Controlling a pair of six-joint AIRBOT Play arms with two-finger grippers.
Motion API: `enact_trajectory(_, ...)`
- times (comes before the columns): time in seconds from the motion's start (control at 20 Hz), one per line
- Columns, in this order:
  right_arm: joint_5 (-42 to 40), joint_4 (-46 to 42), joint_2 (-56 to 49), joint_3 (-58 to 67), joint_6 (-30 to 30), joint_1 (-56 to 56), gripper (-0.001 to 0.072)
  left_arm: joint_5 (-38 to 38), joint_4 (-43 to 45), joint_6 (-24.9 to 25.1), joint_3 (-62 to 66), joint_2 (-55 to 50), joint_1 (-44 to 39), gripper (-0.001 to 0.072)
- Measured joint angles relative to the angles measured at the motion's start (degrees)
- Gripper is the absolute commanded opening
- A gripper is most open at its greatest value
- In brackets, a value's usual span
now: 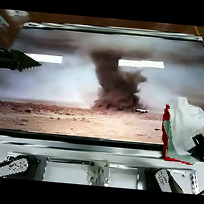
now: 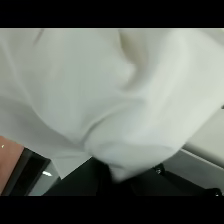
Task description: Fold the shirts.
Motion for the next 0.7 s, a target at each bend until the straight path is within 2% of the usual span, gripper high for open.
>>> enact_trajectory(0.05,-0.24,-0.55,0.15,-0.98,0.33,0.0,0.0638,0.0,0.0,0.0,0.0,0.0,0.0,0.0042)
enact_trajectory(0.25,-2.01,-1.27,0.39,-2.03,-0.04,0.0,0.0637,-0.02,0.0,0.0,0.0,0.0,0.0,0.0042)
enact_trajectory(0.45,-1.42,-1.16,0.46,6.8,-2.25,-0.02,0.0632,1.36,0.31,-0.02,0.04,0.0,-0.15,0.0039)
enact_trajectory(0.5,-3.23,0.63,0.48,10.21,-2.29,0.02,0.0585,2.69,1.6,-0.17,0.13,0.0,-0.5,0.0039)
enact_trajectory(0.55,-5.81,3.37,0.48,13.57,-2.4,0.46,0.0514,4.22,4.33,-1.14,0.28,0.02,-1.2,0.0039)
enact_trajectory(0.6,-8.76,6.67,0.5,16.85,-2.54,1.57,0.0501,5.99,9.05,-3.28,0.57,-0.09,-2.4,0.0039)
enact_trajectory(0.65,-12.02,9.35,0.48,19.39,-2.8,3.45,0.0504,7.3,15.58,-6.01,0.92,-0.33,-4.13,0.004)
enact_trajectory(0.7,-14.78,11.56,0.48,21.38,-3.26,6.54,0.0568,7.8,22.38,-8.63,1.22,-0.66,-6.14,0.0042)
